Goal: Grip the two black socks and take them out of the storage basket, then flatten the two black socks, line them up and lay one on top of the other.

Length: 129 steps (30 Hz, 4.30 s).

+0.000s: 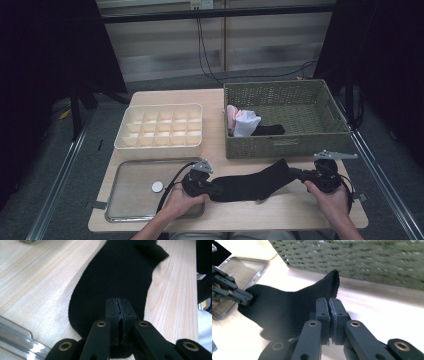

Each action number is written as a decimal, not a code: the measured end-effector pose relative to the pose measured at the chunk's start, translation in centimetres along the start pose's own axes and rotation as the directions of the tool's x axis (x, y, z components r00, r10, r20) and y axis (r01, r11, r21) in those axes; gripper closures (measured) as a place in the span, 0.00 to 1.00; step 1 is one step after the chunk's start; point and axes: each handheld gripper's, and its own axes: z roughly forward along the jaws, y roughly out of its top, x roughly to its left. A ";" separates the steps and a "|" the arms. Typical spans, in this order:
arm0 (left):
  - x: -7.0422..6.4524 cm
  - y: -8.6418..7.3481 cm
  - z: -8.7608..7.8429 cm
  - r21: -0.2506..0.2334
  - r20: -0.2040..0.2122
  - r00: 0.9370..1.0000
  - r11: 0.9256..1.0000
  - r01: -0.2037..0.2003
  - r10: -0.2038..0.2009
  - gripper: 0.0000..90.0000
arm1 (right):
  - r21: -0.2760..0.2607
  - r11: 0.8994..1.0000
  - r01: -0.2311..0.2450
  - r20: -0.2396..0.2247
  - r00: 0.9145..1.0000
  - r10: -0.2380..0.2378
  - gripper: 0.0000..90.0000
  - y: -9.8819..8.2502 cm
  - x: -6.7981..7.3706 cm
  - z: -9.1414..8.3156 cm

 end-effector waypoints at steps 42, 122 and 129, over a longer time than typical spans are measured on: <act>-0.2 -0.7 -1.3 -0.009 -0.044 0.998 0.999 0.044 -0.045 0.97 | 0.128 0.991 -0.028 0.090 0.996 0.017 0.98 -2.2 -2.0 0.6; 0.5 -6.4 -10.9 -0.220 -0.184 0.961 0.961 0.166 -0.208 0.32 | -0.006 0.994 0.106 -0.056 0.993 -0.106 0.56 14.7 -1.5 3.1; 0.3 -6.4 -11.1 -0.237 -0.185 0.961 0.958 0.160 -0.206 0.32 | 0.049 0.995 0.092 0.005 0.996 -0.092 0.60 16.7 -3.4 4.7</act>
